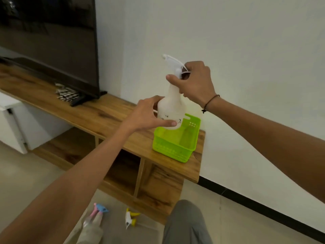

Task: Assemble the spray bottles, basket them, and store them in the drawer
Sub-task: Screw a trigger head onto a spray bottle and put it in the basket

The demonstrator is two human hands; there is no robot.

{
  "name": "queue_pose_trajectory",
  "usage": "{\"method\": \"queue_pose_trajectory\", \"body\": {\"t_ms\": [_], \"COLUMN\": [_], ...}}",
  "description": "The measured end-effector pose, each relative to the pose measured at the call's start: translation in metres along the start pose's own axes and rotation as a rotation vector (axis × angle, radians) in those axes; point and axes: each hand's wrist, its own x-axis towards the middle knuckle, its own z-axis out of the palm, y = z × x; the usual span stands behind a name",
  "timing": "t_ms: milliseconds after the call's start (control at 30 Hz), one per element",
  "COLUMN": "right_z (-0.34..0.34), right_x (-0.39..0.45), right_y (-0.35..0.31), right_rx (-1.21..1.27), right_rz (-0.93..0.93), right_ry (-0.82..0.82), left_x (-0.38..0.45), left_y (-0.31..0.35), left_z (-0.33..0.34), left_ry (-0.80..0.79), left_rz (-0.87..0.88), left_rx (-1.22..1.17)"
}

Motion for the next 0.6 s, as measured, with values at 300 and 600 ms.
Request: {"method": "queue_pose_trajectory", "body": {"t_ms": [300,600], "right_z": [0.014,0.065], "right_x": [0.023,0.026], "right_y": [0.084,0.138], "right_rx": [0.012,-0.144], "right_rz": [0.304,0.396], "right_ry": [-0.081,-0.038], "left_x": [0.073,0.101], "left_y": [-0.046,-0.076], "left_z": [0.061,0.092], "left_ry": [-0.139,-0.246], "left_rz": [-0.172,-0.308], "left_rx": [0.248,0.310]}}
